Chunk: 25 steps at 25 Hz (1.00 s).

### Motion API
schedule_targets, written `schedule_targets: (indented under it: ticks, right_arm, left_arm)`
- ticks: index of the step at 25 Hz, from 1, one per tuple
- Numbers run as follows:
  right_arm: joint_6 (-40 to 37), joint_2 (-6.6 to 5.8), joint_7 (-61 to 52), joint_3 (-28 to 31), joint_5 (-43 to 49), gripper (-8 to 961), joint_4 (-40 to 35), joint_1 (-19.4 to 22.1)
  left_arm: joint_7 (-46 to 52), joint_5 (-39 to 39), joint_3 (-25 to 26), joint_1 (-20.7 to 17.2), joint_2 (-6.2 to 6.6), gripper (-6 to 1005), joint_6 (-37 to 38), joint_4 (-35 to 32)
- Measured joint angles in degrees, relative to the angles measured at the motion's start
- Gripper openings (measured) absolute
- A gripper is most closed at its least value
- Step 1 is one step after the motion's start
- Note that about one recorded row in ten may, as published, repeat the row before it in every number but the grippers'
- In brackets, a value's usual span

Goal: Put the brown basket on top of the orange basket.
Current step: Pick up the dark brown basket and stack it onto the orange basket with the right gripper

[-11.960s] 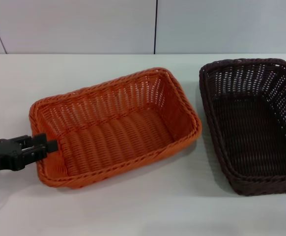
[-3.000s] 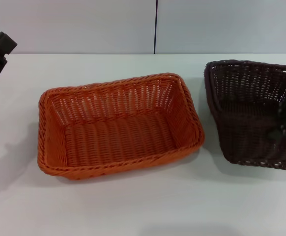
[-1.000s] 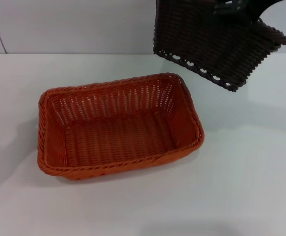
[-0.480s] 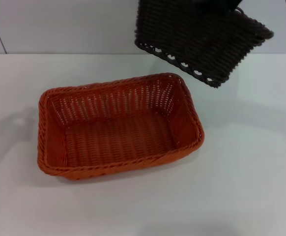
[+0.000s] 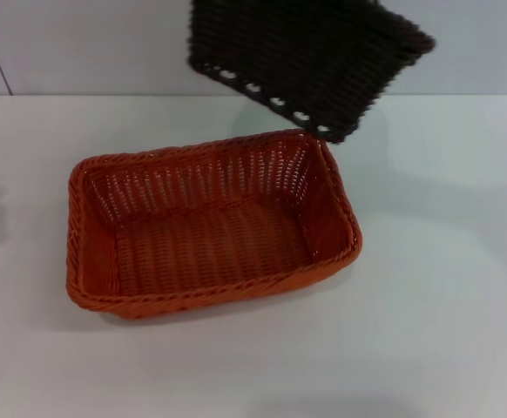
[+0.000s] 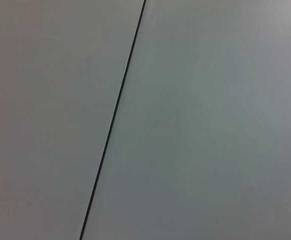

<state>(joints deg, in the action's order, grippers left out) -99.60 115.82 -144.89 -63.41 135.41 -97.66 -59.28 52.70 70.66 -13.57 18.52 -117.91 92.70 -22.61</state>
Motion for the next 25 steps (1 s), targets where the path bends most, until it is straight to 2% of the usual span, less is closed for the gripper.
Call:
schedule_targets:
  ticks: [5,19,25]
  right_arm:
    - [0.0,0.66,-2.2,-1.5,0.0,183,2.2,-2.5]
    - [-0.1,0.93,-5.7,-3.0,0.9,183,8.5,-10.5]
    - [-0.8,1.67,-5.8,-4.0,0.8,181,8.6,-12.2]
  left_arm:
    - [-0.6,0.1,-0.2,0.0,0.00,119,-0.5,0.2]
    - [-0.7,0.4,-1.9,0.3,-0.04,119,-2.6,0.3]
    - [-1.2,0.4,-2.3,0.4,-0.04,118,-3.0,0.3]
